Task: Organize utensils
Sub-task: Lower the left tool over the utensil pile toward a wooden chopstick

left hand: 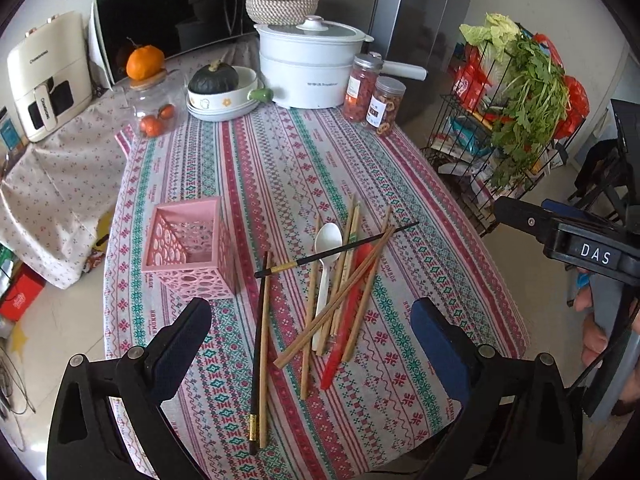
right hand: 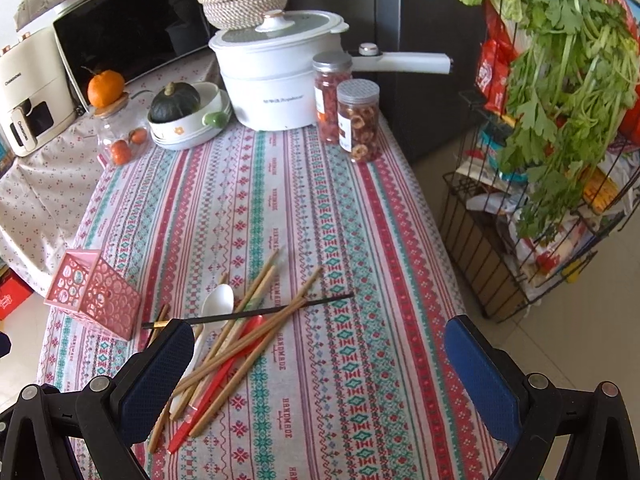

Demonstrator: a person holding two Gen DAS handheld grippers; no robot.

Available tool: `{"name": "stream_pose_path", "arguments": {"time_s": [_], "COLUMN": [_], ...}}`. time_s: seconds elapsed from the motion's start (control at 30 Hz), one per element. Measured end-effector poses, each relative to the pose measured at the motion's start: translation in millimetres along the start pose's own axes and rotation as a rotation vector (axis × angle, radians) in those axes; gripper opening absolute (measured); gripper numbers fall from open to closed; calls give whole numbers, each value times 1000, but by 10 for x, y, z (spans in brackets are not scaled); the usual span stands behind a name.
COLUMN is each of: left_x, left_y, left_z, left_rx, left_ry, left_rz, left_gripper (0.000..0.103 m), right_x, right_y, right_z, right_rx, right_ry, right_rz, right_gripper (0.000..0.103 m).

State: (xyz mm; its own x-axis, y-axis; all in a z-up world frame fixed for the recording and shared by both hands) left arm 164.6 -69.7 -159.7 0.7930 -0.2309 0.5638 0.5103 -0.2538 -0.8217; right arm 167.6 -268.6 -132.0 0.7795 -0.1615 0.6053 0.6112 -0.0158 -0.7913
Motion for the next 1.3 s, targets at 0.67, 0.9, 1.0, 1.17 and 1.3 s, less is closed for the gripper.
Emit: {"name": "stream_pose_path", "arguments": {"time_s": [0.67, 0.9, 1.0, 1.17, 1.3], "left_x": [139, 154, 133, 23, -137], "left_y": [1774, 1907, 1897, 1825, 1727], "left_z": [-618, -476, -423, -352, -275], "left_rx": [-115, -88, -109, -93, -78], "left_ry": [406, 250, 199, 205, 235], "left_rz": [197, 271, 288, 322, 381], "left_gripper": [42, 12, 4, 4, 4], "right_x": [-295, -271, -263, -258, -275], "right_y": [698, 735, 739, 735, 742], "right_z": [-625, -642, -626, -591, -596], "right_rx": [-63, -51, -44, -37, -37], "right_ry": [25, 30, 29, 20, 22], "right_rz": [222, 220, 220, 219, 223], "right_gripper": [103, 103, 103, 102, 102]}}
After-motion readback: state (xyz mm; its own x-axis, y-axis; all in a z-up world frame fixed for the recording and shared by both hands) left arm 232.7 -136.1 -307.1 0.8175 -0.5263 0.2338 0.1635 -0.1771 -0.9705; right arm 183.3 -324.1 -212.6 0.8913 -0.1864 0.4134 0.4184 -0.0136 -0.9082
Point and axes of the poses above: each gripper's, at about its wrist camera, not at the fingertips, and y roughly the way its jaws point, z to its left, x to its top, the point moved 9 cm from there along y, roughly the way its jaws point, and after that the axes turned 3 degrees about -z, right-handed, at the moved point
